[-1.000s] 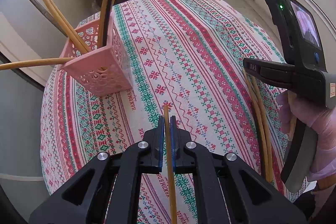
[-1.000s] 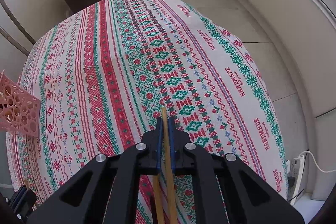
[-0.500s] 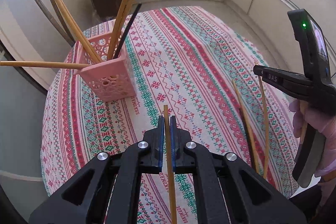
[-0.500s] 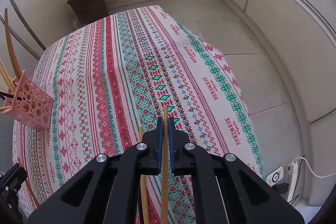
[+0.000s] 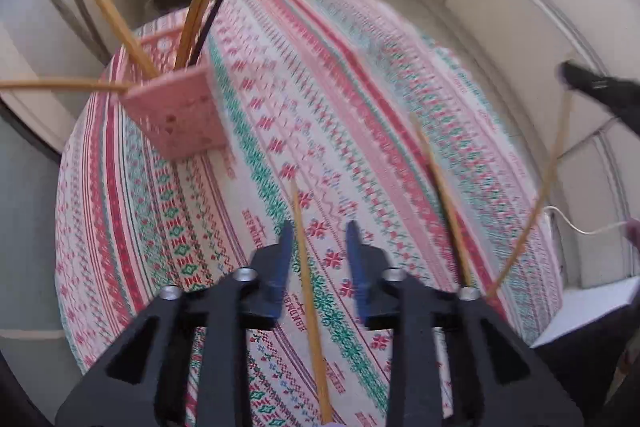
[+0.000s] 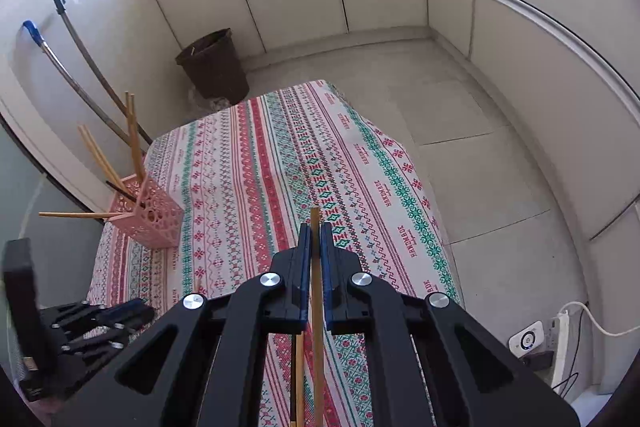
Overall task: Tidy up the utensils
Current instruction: 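Lift both held chopsticks and carry them toward the pink holder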
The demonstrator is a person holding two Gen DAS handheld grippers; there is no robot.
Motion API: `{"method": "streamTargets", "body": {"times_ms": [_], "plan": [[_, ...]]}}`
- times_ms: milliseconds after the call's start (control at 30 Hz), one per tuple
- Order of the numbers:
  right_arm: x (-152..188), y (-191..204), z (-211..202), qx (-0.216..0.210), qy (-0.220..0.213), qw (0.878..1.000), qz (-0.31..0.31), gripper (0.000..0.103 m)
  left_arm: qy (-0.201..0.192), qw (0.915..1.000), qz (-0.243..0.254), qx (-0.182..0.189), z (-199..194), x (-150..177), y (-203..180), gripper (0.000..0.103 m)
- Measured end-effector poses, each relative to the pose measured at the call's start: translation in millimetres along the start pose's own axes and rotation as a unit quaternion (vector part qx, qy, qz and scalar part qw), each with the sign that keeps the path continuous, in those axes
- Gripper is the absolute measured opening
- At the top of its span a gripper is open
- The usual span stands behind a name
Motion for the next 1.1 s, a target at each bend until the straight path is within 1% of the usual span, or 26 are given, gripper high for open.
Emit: {"method": "streamTargets", "body": {"times_ms": [33, 100, 167, 267, 333, 433, 467, 500, 600, 667, 700, 833, 900, 1000, 1100], "plan": [[-0.5, 2.8, -5.9, -0.004, -0.005, 1.0, -0.003, 0.005, 0.01, 0.9998, 0.006, -0.015, 11.5, 3.0, -1.2, 0.03], [1.5, 5.6, -14.2, -0.011, -0.009, 1.0, -0.004, 0.005, 0.028, 0.9992, 0.011, -0.027, 28.7, 6.4, -2.1, 0.03], [3.5, 6.8, -19.7, -0.017, -0.009, 1.0, -0.005, 0.005, 0.039, 0.9988, 0.001, -0.031, 41.0, 6.7, -0.6, 0.03], [3.0, 7.8, -23.0, -0.021, -0.011, 1.0, -0.009, 0.005, 0.042, 0.9983, -0.01, -0.039, 52.8, 3.8, 3.4, 0.03], [2.4, 5.8, -24.6, -0.024, -0.011, 1.0, -0.006, 0.005, 0.05, 0.9979, -0.019, -0.037, 62.3, 4.1, 4.6, 0.03], [1.5, 2.4, -26.8, -0.028, -0.011, 1.0, -0.001, 0.005, 0.062, 0.997, -0.016, -0.044, 74.9, 8.5, 2.9, 0.031], [1.4, 1.9, -27.5, -0.029, -0.012, 1.0, -0.001, 0.005, 0.055, 0.9974, -0.013, -0.045, 75.0, 8.5, 2.3, 0.031], [1.3, 1.2, -28.8, -0.029, -0.012, 0.999, -0.001, 0.005, 0.055, 0.9974, -0.012, -0.045, 75.3, 8.4, 1.8, 0.03], [2.2, 2.2, -28.9, -0.031, -0.012, 0.999, -0.002, 0.005, 0.056, 0.9974, -0.016, -0.044, 74.6, 9.2, 2.2, 0.015], [2.6, 4.0, -29.0, -0.032, -0.012, 0.999, -0.005, 0.005, 0.051, 0.9976, -0.011, -0.046, 73.7, 11.4, 1.0, 0.006], [3.1, 5.0, -29.1, -0.033, -0.012, 0.999, -0.006, 0.005, 0.049, 0.9977, -0.01, -0.046, 72.5, 12.7, 0.2, 0.005], [3.2, 10.4, -30.3, -0.038, -0.013, 0.999, -0.009, 0.005, 0.029, 0.9982, -0.01, -0.051, 64.3, 14.9, -1.1, 0.005], [2.8, 14.2, -32.1, -0.042, -0.014, 0.999, -0.011, 0.005, 0.012, 0.9987, -0.015, -0.048, 48.6, 14.4, -2.4, 0.004], [1.1, 19.7, -36.7, -0.05, -0.019, 0.998, -0.013, 0.006, -0.023, 0.9989, -0.018, -0.036, 15.8, 11.5, 2.9, 0.004], [0.6, 26.3, -42.5, -0.06, -0.026, 0.998, -0.017, 0.006, -0.059, 0.9978, -0.024, -0.017, -20.0, 7.7, 5.6, 0.004]]}}
Point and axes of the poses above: each gripper's, at about its wrist camera, not at the fingertips, and z roughly the way its jaws point, y to its left, x to its underside, the point moved 2 cm from there along z, roughly the way its jaws point, and after that the axes turned 11 degrees about -y, right-handed, at the moved point
